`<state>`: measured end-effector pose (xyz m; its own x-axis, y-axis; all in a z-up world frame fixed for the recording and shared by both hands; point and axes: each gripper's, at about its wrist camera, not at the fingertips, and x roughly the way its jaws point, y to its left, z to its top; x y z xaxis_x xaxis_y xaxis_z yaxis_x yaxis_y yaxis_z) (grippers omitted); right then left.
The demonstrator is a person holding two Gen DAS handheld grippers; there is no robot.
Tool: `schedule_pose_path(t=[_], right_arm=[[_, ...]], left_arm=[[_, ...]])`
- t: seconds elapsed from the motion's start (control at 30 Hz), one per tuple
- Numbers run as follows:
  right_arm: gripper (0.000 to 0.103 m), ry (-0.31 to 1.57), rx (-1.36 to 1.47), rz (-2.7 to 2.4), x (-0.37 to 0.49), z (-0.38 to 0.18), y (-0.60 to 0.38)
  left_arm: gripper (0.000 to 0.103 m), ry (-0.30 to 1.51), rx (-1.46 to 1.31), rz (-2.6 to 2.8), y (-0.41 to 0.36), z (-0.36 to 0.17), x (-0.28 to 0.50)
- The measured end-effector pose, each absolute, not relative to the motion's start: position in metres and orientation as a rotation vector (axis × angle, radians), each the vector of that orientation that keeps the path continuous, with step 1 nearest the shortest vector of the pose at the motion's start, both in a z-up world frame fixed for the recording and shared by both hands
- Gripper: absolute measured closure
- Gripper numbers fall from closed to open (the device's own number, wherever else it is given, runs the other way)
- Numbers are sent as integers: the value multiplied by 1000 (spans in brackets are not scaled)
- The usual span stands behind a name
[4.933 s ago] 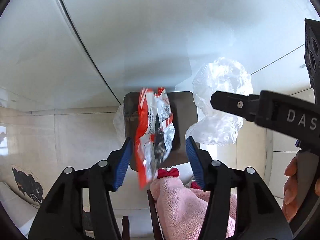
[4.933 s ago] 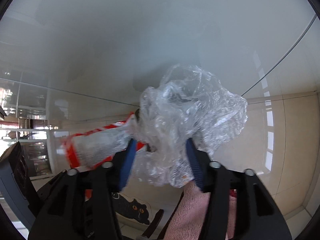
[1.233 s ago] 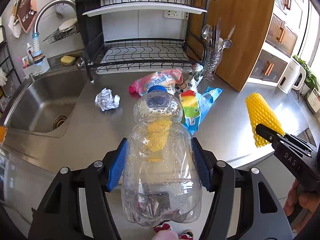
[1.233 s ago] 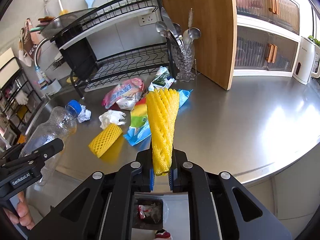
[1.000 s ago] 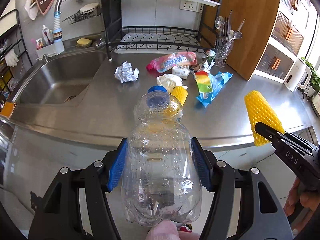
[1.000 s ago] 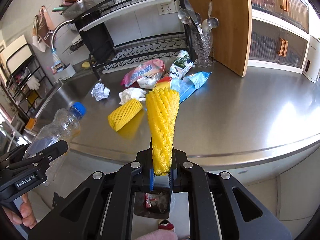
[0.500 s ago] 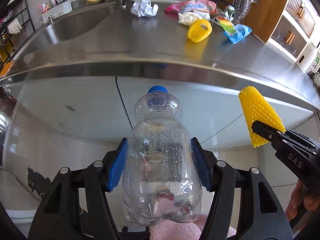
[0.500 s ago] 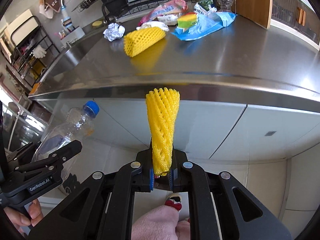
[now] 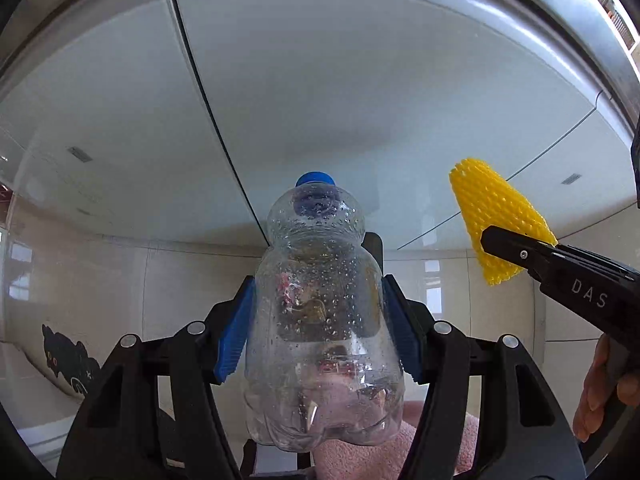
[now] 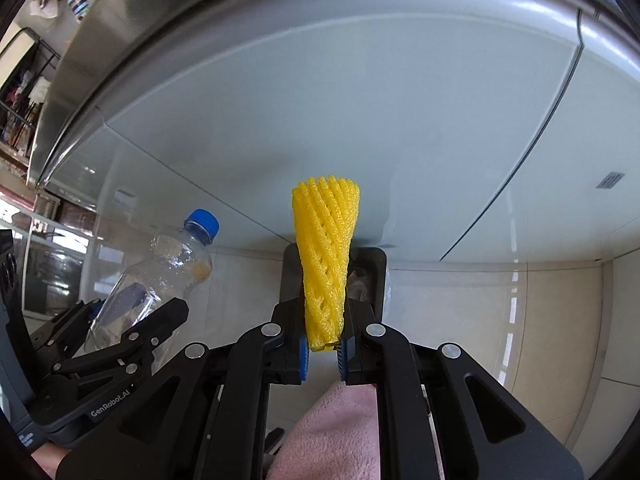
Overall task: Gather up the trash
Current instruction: 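Carry bottle and foam net down over the floor bin with both tools, then open both tools to drop bottle and foam net into the bin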
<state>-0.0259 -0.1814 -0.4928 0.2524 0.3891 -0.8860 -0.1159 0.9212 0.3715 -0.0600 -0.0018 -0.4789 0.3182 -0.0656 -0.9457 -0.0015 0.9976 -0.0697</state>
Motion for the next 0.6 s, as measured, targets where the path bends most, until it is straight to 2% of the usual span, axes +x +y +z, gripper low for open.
schedule_pose_path(t=[0.3,0.6], right_arm=[[91,1387,278,339,-12,-557,-151],[88,1439,308,325,-3,-580,-142]], left_arm=[[44,1319,-52,-81,5,-548,-49],[43,1341,-34,-94,3,-569,-40]])
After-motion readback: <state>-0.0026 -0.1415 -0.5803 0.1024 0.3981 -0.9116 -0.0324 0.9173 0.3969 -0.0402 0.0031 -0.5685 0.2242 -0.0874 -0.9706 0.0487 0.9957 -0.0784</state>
